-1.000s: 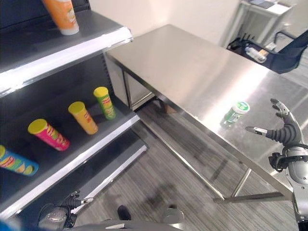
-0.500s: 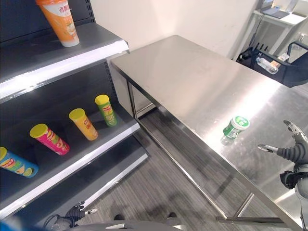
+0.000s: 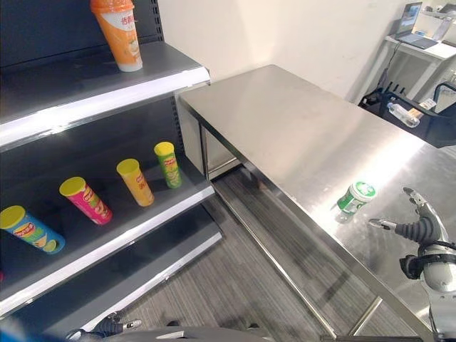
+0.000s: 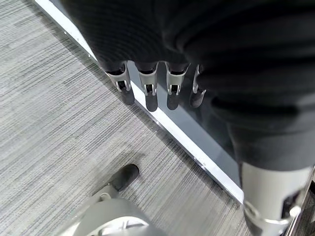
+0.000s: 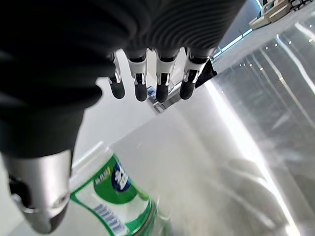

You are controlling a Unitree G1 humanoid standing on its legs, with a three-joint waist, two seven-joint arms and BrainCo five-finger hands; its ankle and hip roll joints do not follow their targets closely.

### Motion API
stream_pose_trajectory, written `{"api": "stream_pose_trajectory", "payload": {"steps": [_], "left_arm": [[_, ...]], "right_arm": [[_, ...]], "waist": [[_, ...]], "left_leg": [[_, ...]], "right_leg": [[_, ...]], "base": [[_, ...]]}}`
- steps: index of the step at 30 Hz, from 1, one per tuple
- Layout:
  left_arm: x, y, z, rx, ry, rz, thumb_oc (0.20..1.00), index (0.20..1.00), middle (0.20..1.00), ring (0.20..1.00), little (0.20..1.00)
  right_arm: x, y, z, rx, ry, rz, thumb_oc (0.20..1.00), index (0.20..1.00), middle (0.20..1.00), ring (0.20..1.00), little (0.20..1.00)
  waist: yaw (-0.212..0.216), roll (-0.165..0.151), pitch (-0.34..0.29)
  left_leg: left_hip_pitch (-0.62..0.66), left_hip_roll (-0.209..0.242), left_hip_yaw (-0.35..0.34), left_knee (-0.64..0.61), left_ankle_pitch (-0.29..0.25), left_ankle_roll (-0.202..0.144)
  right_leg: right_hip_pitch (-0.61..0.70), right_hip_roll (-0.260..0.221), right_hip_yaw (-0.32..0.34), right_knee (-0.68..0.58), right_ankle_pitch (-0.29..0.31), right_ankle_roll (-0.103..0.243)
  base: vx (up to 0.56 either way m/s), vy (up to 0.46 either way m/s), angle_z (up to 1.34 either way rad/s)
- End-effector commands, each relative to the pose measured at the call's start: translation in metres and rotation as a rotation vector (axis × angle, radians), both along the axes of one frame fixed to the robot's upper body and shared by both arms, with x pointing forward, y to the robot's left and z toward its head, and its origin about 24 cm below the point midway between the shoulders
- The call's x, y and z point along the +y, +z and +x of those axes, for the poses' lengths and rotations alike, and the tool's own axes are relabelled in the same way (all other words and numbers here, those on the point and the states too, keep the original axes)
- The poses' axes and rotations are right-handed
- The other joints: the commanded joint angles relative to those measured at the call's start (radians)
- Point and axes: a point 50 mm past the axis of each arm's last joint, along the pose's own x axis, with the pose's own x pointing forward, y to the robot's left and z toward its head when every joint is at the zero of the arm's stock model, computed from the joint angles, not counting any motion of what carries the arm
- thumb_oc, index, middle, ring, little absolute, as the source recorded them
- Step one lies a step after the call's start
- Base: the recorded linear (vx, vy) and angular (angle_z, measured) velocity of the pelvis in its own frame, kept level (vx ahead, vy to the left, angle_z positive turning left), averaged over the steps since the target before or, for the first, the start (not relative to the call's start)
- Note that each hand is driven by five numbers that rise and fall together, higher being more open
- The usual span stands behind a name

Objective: Put the goods on the table back onto the shelves and tidy them up.

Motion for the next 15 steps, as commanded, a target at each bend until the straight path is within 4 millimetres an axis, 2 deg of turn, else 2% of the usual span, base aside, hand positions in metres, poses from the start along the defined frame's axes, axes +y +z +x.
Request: {"api": "stream_pose_trajectory", "payload": {"steps": [1, 15], "left_arm": [[0.0101, 0.0066, 0.0211, -0.031, -0.053, 0.043, 1.000, 1.000, 1.000, 1.000, 1.000], [0.0095, 0.0051, 0.0160, -0.018, -0.042, 0.046, 1.000, 1.000, 1.000, 1.000, 1.000]], "right_arm": [[-0.0016, 0.0195, 0.0194, -0.122, -0.013, -0.023, 1.000, 1.000, 1.000, 1.000, 1.000], [-0.0002, 0.0125, 0.0292, -0.123, -0.037, -0.012, 1.000, 1.000, 1.000, 1.000, 1.000]], "waist": [[0.041, -0.011, 0.010], [0.065, -0.004, 0.013]], "left_leg": [[-0.017, 0.077, 0.056, 0.089, -0.008, -0.073], [-0.017, 0.082, 0.044, 0.086, 0.005, -0.077]], "right_leg": [[-0.021, -0.003, -0.050, 0.071, -0.043, -0.006], [-0.008, 0.000, -0.075, 0.074, -0.052, -0.013]], "base": [[0.00, 0.000, 0.00], [0.01, -0.021, 0.06]]}}
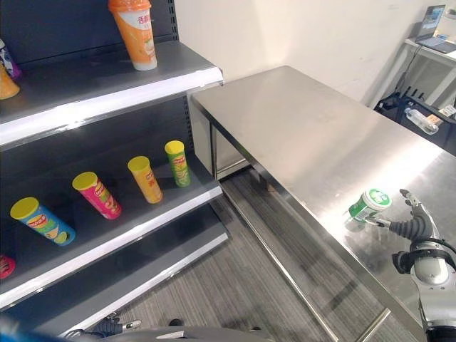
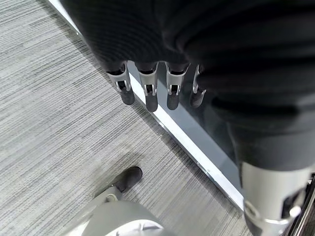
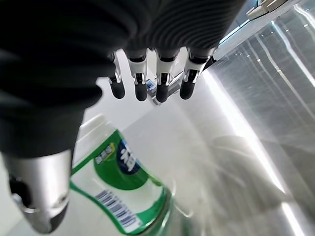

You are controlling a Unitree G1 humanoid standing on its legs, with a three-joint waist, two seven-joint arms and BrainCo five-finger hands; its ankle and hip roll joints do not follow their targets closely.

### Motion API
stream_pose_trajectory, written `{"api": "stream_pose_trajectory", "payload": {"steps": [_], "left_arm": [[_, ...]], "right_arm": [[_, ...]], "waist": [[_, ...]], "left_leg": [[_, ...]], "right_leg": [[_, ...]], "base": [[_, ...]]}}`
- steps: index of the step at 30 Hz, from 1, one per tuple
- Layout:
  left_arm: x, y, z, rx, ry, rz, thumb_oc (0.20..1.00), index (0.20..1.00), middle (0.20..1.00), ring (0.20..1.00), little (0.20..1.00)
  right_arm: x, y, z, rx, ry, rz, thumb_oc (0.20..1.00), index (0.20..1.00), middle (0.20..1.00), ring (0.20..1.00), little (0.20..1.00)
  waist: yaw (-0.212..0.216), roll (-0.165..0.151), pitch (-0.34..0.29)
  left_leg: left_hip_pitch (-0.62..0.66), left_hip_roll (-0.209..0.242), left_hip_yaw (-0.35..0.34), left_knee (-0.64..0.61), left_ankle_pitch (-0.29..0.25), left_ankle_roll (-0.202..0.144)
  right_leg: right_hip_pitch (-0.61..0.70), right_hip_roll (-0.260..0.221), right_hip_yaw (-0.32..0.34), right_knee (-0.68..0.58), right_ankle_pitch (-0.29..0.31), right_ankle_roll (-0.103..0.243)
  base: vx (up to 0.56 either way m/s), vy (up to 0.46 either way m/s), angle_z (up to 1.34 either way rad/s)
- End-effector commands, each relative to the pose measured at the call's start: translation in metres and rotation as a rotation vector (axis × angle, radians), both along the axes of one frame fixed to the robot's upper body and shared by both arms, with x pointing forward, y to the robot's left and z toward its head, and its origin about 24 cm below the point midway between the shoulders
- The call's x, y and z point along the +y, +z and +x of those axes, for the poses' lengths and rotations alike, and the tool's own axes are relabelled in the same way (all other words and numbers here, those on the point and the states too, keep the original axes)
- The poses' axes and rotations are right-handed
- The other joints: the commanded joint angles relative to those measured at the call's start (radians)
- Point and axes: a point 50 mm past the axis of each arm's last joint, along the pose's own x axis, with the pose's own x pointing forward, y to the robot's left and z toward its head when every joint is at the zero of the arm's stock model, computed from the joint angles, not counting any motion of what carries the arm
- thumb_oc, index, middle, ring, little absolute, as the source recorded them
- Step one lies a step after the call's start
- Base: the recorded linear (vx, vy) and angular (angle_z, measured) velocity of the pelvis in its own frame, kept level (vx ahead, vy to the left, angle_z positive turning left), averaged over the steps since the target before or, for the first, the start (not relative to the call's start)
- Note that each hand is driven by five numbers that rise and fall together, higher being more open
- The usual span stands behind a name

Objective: Put the goods on the table back onto the shelves and tidy them up.

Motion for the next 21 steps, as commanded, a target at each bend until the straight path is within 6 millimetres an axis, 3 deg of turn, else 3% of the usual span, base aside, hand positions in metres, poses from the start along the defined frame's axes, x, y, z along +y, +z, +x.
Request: {"api": "stream_pose_trajectory", "payload": {"steps": [1, 16, 17, 21], "left_arm": [[0.009, 0.005, 0.016, -0.018, -0.041, 0.043, 1.000, 1.000, 1.000, 1.000, 1.000], [0.010, 0.004, 0.007, 0.005, -0.040, 0.049, 1.000, 1.000, 1.000, 1.000, 1.000], [0.011, 0.004, 0.008, 0.005, -0.038, 0.049, 1.000, 1.000, 1.000, 1.000, 1.000], [0.011, 0.004, 0.010, -0.002, -0.035, 0.051, 1.000, 1.000, 1.000, 1.000, 1.000]], "right_arm": [[0.001, 0.020, 0.019, -0.121, 0.001, -0.029, 1.000, 1.000, 1.000, 1.000, 1.000], [0.002, 0.013, 0.030, -0.074, 0.012, -0.023, 1.000, 1.000, 1.000, 1.000, 1.000], [0.003, 0.012, 0.033, -0.069, 0.020, -0.025, 0.200, 0.200, 0.200, 0.200, 0.200], [0.005, 0.014, 0.035, -0.049, 0.044, -0.046, 0.200, 0.200, 0.200, 0.200, 0.200]], "waist": [[0.035, -0.005, 0.000], [0.060, -0.006, 0.004], [0.063, -0.007, 0.005], [0.066, -0.008, 0.006]], "left_leg": [[-0.014, 0.090, 0.067, 0.081, 0.007, -0.078], [-0.007, 0.099, 0.057, 0.078, 0.012, -0.081], [-0.007, 0.099, 0.056, 0.077, 0.012, -0.081], [-0.009, 0.100, 0.055, 0.080, 0.014, -0.083]], "right_leg": [[-0.028, 0.006, -0.047, 0.075, -0.048, -0.017], [-0.017, 0.015, -0.067, 0.070, -0.054, -0.022], [-0.016, 0.014, -0.069, 0.069, -0.054, -0.022], [-0.016, 0.015, -0.072, 0.069, -0.055, -0.024]], "base": [[0.01, -0.015, 0.05], [0.01, -0.010, 0.02], [0.00, -0.016, 0.05], [0.00, -0.018, 0.07]]}}
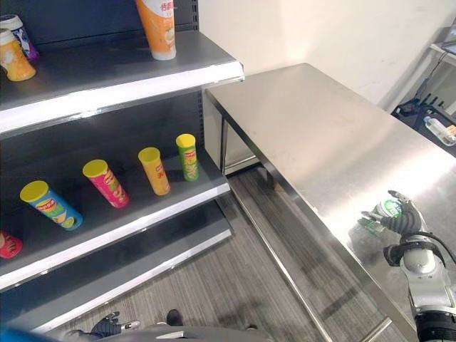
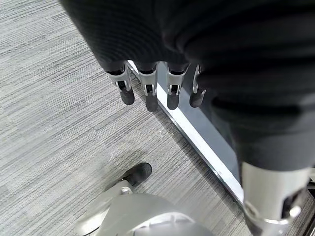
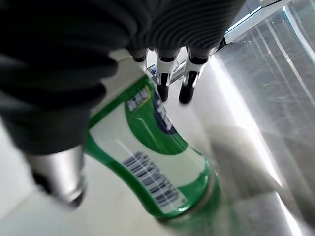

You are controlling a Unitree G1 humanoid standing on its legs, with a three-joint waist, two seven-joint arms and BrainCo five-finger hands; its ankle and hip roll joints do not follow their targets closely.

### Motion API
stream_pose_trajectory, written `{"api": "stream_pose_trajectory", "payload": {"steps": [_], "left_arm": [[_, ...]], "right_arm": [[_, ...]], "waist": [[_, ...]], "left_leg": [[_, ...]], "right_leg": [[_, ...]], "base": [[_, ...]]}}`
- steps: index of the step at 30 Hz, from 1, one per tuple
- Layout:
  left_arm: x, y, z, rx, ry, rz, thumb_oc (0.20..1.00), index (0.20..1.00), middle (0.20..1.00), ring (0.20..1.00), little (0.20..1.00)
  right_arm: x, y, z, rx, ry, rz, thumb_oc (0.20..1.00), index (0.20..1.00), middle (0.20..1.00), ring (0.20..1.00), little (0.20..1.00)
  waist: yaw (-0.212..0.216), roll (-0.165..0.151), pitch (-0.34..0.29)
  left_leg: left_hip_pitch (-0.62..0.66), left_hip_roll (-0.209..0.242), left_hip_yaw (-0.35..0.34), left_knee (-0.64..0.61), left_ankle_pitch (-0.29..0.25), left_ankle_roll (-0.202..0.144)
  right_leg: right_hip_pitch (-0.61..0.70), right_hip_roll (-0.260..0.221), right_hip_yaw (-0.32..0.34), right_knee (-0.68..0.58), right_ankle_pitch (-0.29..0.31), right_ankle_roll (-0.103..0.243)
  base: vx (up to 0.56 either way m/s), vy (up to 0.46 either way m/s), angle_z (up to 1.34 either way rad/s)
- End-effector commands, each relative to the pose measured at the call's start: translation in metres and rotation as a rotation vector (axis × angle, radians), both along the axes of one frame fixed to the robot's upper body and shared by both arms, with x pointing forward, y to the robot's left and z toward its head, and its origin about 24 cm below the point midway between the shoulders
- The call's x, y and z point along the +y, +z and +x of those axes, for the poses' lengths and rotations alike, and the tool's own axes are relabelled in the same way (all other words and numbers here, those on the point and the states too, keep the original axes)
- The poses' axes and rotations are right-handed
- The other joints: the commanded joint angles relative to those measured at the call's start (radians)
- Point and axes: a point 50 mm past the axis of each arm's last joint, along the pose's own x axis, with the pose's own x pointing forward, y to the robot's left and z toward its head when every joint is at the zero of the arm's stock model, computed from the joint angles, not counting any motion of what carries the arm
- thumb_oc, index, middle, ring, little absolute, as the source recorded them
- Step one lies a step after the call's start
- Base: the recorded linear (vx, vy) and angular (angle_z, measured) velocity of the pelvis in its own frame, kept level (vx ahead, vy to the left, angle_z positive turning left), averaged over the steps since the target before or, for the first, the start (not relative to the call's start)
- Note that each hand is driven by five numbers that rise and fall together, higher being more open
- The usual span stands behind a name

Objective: Put the goods on the table back onto the shelves and tidy them up.

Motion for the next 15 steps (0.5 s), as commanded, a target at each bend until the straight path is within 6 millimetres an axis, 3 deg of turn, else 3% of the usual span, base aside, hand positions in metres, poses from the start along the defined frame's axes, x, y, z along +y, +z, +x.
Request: {"api": "stream_pose_trajectory", "payload": {"steps": [1, 11, 13, 15], "left_arm": [[0.008, 0.004, 0.012, -0.009, -0.036, 0.041, 1.000, 1.000, 1.000, 1.000, 1.000], [0.012, 0.005, 0.010, -0.012, 0.002, 0.047, 1.000, 1.000, 1.000, 1.000, 1.000], [0.013, 0.006, 0.011, -0.022, 0.012, 0.043, 1.000, 1.000, 1.000, 1.000, 1.000], [0.014, 0.007, 0.012, -0.038, 0.023, 0.038, 1.000, 1.000, 1.000, 1.000, 1.000]], "right_arm": [[0.001, 0.025, 0.016, -0.072, 0.046, -0.075, 0.200, 0.200, 0.200, 0.200, 0.200], [0.000, 0.047, 0.009, -0.136, 0.056, -0.145, 0.200, 0.200, 0.200, 0.200, 0.200], [0.002, 0.058, 0.009, -0.186, 0.071, -0.160, 0.200, 0.200, 0.200, 0.200, 0.200], [0.009, 0.083, 0.011, -0.291, 0.114, -0.196, 0.200, 0.200, 0.200, 0.200, 0.200]], "waist": [[0.031, 0.012, -0.023], [0.024, 0.013, -0.017], [0.025, 0.013, -0.013], [0.029, 0.014, -0.005]], "left_leg": [[-0.009, 0.105, 0.078, 0.075, 0.014, -0.084], [-0.016, 0.125, 0.070, 0.102, 0.018, -0.093], [-0.025, 0.136, 0.062, 0.116, 0.022, -0.099], [-0.045, 0.158, 0.043, 0.145, 0.048, -0.117]], "right_leg": [[-0.034, 0.017, -0.046, 0.070, -0.048, -0.026], [-0.027, 0.033, -0.042, 0.071, -0.064, -0.040], [-0.026, 0.043, -0.037, 0.069, -0.070, -0.048], [-0.017, 0.068, -0.034, 0.057, -0.078, -0.061]], "base": [[0.00, -0.021, 0.10], [-0.02, -0.038, 0.01], [-0.05, -0.093, 0.01], [-0.07, -0.147, 0.03]]}}
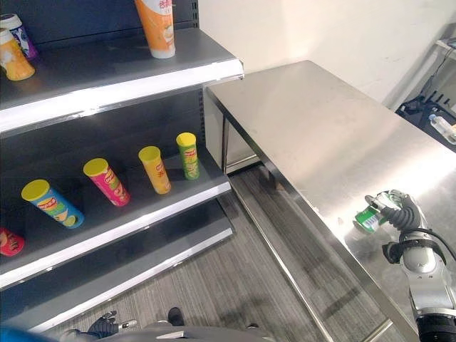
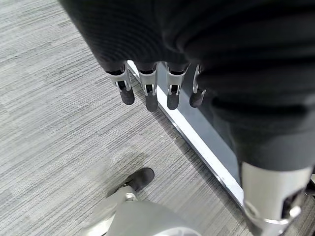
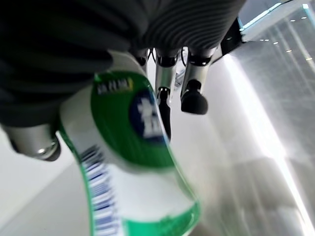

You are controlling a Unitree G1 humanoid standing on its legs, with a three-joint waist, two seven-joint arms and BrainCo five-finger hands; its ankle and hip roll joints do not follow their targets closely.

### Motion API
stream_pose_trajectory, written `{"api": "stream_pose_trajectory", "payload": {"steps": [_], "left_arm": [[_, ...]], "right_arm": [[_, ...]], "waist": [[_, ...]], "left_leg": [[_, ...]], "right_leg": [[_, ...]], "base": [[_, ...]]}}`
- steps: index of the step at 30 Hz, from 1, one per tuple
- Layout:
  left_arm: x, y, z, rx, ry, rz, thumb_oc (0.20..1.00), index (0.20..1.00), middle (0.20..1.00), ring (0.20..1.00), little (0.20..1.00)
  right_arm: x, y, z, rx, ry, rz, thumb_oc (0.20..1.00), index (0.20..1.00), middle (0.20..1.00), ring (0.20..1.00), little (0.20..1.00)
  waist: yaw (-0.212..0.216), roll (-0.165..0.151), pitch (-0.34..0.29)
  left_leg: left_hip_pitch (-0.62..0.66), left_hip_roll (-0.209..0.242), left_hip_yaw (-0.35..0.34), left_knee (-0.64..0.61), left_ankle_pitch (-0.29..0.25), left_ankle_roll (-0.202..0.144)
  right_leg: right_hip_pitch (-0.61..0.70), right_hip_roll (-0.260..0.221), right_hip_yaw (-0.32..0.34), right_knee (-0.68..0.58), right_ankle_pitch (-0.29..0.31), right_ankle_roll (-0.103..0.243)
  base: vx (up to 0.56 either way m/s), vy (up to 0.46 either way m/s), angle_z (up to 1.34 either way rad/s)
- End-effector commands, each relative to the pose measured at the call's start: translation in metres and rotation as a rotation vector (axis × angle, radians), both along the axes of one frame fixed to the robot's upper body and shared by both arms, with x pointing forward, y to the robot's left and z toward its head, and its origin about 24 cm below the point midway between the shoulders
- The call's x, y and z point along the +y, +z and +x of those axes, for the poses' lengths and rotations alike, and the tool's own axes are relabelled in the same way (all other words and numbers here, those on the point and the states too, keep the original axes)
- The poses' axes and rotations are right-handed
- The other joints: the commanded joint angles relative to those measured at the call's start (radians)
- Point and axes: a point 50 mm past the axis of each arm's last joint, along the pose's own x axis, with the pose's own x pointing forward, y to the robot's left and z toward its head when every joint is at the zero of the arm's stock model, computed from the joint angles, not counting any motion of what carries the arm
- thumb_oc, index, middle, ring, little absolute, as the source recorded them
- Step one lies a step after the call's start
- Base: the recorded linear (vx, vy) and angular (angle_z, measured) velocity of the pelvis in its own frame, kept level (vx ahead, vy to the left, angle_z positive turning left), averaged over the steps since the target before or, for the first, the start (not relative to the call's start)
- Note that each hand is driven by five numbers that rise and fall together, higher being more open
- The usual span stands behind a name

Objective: Put the goods on the table back onto the shelves and tidy them up.

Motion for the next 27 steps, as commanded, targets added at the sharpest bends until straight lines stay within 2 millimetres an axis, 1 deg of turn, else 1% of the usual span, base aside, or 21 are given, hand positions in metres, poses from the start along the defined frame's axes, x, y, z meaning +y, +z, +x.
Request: {"api": "stream_pose_trajectory", "payload": {"steps": [1, 2, 3, 4, 5, 6, 7, 8, 9, 10, 11, 14, 16, 17, 18, 20, 21, 23, 24, 25, 27], "left_arm": [[0.009, 0.006, 0.014, -0.051, 0.013, 0.026, 1.000, 1.000, 1.000, 1.000, 1.000], [0.009, 0.006, 0.014, -0.051, 0.012, 0.026, 1.000, 1.000, 1.000, 1.000, 1.000], [0.009, 0.006, 0.013, -0.054, 0.017, 0.021, 1.000, 1.000, 1.000, 1.000, 1.000], [0.009, 0.006, 0.013, -0.061, 0.026, 0.016, 1.000, 1.000, 1.000, 1.000, 1.000], [0.009, 0.006, 0.013, -0.061, 0.026, 0.016, 1.000, 1.000, 1.000, 1.000, 1.000], [0.010, 0.008, 0.016, -0.084, 0.054, 0.013, 1.000, 1.000, 1.000, 1.000, 1.000], [0.010, 0.009, 0.017, -0.096, 0.063, 0.011, 1.000, 1.000, 1.000, 1.000, 1.000], [0.010, 0.009, 0.018, -0.097, 0.063, 0.010, 1.000, 1.000, 1.000, 1.000, 1.000], [0.009, 0.008, 0.017, -0.097, 0.070, 0.008, 1.000, 1.000, 1.000, 1.000, 1.000], [0.009, 0.008, 0.017, -0.097, 0.070, 0.008, 1.000, 1.000, 1.000, 1.000, 1.000], [0.009, 0.007, 0.014, -0.090, 0.077, 0.012, 1.000, 1.000, 1.000, 1.000, 1.000], [0.012, 0.009, 0.018, -0.101, 0.069, 0.027, 1.000, 1.000, 1.000, 1.000, 1.000], [0.011, 0.009, 0.019, -0.098, 0.061, 0.026, 1.000, 1.000, 1.000, 1.000, 1.000], [0.010, 0.009, 0.020, -0.097, 0.053, 0.027, 1.000, 1.000, 1.000, 1.000, 1.000], [0.008, 0.009, 0.025, -0.104, 0.026, 0.025, 1.000, 1.000, 1.000, 1.000, 1.000], [0.007, 0.009, 0.027, -0.102, 0.000, 0.025, 1.000, 1.000, 1.000, 1.000, 1.000], [0.007, 0.010, 0.031, -0.105, -0.021, 0.031, 1.000, 1.000, 1.000, 1.000, 1.000], [0.010, 0.013, 0.037, -0.115, -0.040, 0.045, 1.000, 1.000, 1.000, 1.000, 1.000], [0.010, 0.013, 0.037, -0.115, -0.040, 0.046, 1.000, 1.000, 1.000, 1.000, 1.000], [0.014, 0.014, 0.039, -0.116, -0.051, 0.062, 1.000, 1.000, 1.000, 1.000, 1.000], [0.018, 0.016, 0.040, -0.117, -0.056, 0.077, 1.000, 1.000, 1.000, 1.000, 1.000]], "right_arm": [[0.004, 0.071, 0.011, -0.269, 0.081, -0.137, 0.200, 0.200, 0.200, 0.200, 0.200], [0.004, 0.071, 0.011, -0.269, 0.081, -0.137, 0.200, 0.200, 0.200, 0.200, 0.200], [0.008, 0.080, 0.013, -0.315, 0.102, -0.142, 0.200, 0.200, 0.200, 0.200, 0.200], [0.016, 0.097, 0.015, -0.391, 0.146, -0.157, 0.200, 0.200, 0.200, 0.200, 0.200], [0.016, 0.097, 0.015, -0.391, 0.146, -0.157, 0.200, 0.200, 0.200, 0.200, 0.200], [0.026, 0.118, 0.017, -0.470, 0.200, -0.186, 0.200, 0.200, 0.200, 0.200, 0.200], [0.028, 0.127, 0.018, -0.503, 0.219, -0.199, 0.200, 0.200, 0.200, 0.200, 0.200], [0.028, 0.128, 0.018, -0.504, 0.219, -0.200, 0.200, 0.200, 0.200, 0.200, 0.200], [0.034, 0.140, 0.021, -0.558, 0.243, -0.220, 0.200, 0.200, 0.200, 0.200, 0.200], [0.034, 0.140, 0.021, -0.558, 0.244, -0.220, 0.200, 0.200, 0.200, 0.200, 0.200], [0.040, 0.153, 0.022, -0.613, 0.274, -0.233, 0.200, 0.200, 0.200, 0.200, 0.200], [0.046, 0.171, 0.022, -0.684, 0.302, -0.259, 0.200, 0.200, 0.200, 0.200, 0.200], [0.047, 0.175, 0.021, -0.696, 0.307, -0.270, 0.200, 0.200, 0.200, 0.200, 0.200], [0.047, 0.178, 0.020, -0.704, 0.309, -0.277, 0.200, 0.200, 0.200, 0.200, 0.200], [0.049, 0.190, 0.017, -0.736, 0.316, -0.308, 0.200, 0.200, 0.200, 0.200, 0.200], [0.051, 0.197, 0.018, -0.762, 0.319, -0.321, 0.200, 0.200, 0.200, 0.200, 0.200], [0.052, 0.201, 0.017, -0.774, 0.315, -0.337, 0.200, 0.200, 0.200, 0.200, 0.200], [0.054, 0.206, 0.018, -0.785, 0.318, -0.351, 0.200, 0.200, 0.200, 0.200, 0.200], [0.054, 0.206, 0.018, -0.786, 0.318, -0.351, 0.200, 0.200, 0.200, 0.200, 0.200], [0.059, 0.209, 0.020, -0.803, 0.334, -0.354, 0.200, 0.200, 0.200, 0.200, 0.200], [0.066, 0.211, 0.022, -0.813, 0.364, -0.356, 0.200, 0.200, 0.200, 0.200, 0.200]], "waist": [[0.035, -0.005, -0.013], [0.035, -0.004, -0.013], [0.039, -0.003, -0.007], [0.049, -0.002, 0.003], [0.049, -0.001, 0.003], [0.061, -0.006, 0.020], [0.068, -0.010, 0.031], [0.066, -0.009, 0.031], [0.065, -0.012, 0.033], [0.065, -0.012, 0.033], [0.056, -0.019, 0.022], [0.042, -0.015, 0.008], [0.038, -0.005, -0.002], [0.033, 0.004, -0.016], [0.023, 0.018, -0.034], [0.026, 0.027, -0.046], [0.026, 0.023, -0.051], [0.034, 0.012, -0.055], [0.033, 0.009, -0.055], [0.039, -0.006, -0.058], [0.047, -0.015, -0.058]], "left_leg": [[-0.056, 0.151, 0.047, 0.135, 0.054, -0.116], [-0.057, 0.152, 0.046, 0.138, 0.053, -0.117], [-0.066, 0.159, 0.038, 0.151, 0.064, -0.121], [-0.094, 0.172, 0.006, 0.184, 0.092, -0.133], [-0.095, 0.172, 0.006, 0.185, 0.092, -0.133], [-0.139, 0.178, -0.025, 0.235, 0.115, -0.143], [-0.159, 0.189, -0.031, 0.255, 0.135, -0.149], [-0.163, 0.190, -0.035, 0.258, 0.134, -0.149], [-0.158, 0.223, -0.017, 0.251, 0.139, -0.147], [-0.158, 0.223, -0.017, 0.251, 0.139, -0.147], [-0.111, 0.273, 0.022, 0.225, 0.115, -0.152], [-0.055, 0.345, 0.084, 0.197, 0.123, -0.161], [-0.026, 0.354, 0.092, 0.179, 0.118, -0.169], [0.000, 0.348, 0.090, 0.150, 0.102, -0.174], [0.003, 0.323, 0.116, 0.100, 0.082, -0.174], [0.007, 0.291, 0.132, 0.058, 0.054, -0.164], [0.002, 0.262, 0.131, 0.047, 0.045, -0.156], [-0.007, 0.220, 0.127, 0.042, 0.024, -0.140], [-0.008, 0.215, 0.127, 0.042, 0.022, -0.137], [-0.012, 0.165, 0.120, 0.038, -0.007, -0.111], [-0.006, 0.122, 0.120, 0.025, -0.028, -0.090]], "right_leg": [[-0.025, 0.057, -0.027, 0.054, -0.074, -0.059], [-0.025, 0.058, -0.028, 0.053, -0.074, -0.060], [-0.022, 0.066, -0.026, 0.050, -0.076, -0.065], [-0.011, 0.083, -0.030, 0.037, -0.082, -0.078], [-0.011, 0.083, -0.030, 0.037, -0.082, -0.078], [-0.009, 0.088, -0.040, 0.034, -0.081, -0.087], [-0.010, 0.086, -0.048, 0.035, -0.081, -0.088], [-0.011, 0.087, -0.050, 0.035, -0.081, -0.089], [-0.016, 0.081, -0.071, 0.036, -0.080, -0.086], [-0.016, 0.081, -0.071, 0.036, -0.080, -0.086], [-0.018, 0.072, -0.082, 0.040, -0.086, -0.072], [-0.036, 0.040, -0.127, 0.049, -0.072, -0.055], [-0.041, 0.031, -0.143, 0.053, -0.068, -0.049], [-0.044, 0.025, -0.150, 0.054, -0.065, -0.043], [-0.051, -0.014, -0.180, 0.066, -0.045, -0.020], [-0.061, -0.047, -0.189, 0.074, -0.027, -0.006], [-0.063, -0.081, -0.196, 0.082, -0.012, 0.008], [-0.065, -0.128, -0.209, 0.099, 0.009, 0.025], [-0.066, -0.133, -0.209, 0.101, 0.010, 0.028], [-0.070, -0.187, -0.212, 0.121, 0.032, 0.048], [-0.079, -0.228, -0.216, 0.153, 0.053, 0.063]], "base": [[-0.03, -0.083, 0.11], [-0.04, -0.077, 0.16], [-0.06, -0.107, 0.18], [-0.06, -0.105, 0.17], [-0.09, -0.125, 0.17], [-0.10, -0.067, 0.19], [-0.10, -0.069, 0.37], [-0.09, 0.006, 0.50], [-0.05, 0.014, 0.45], [0.00, 0.056, 0.27], [0.04, 0.090, 0.28], [0.00, 0.178, 0.58], [0.02, 0.153, 0.38], [0.05, 0.326, 0.78], [0.07, 0.424, 0.78], [0.06, 0.429, 0.78], [0.06, 0.372, 0.78], [0.05, 0.282, 0.41], [0.07, 0.340, 0.42], [0.07, 0.315, 0.39], [0.09, 0.346, 0.19]]}}
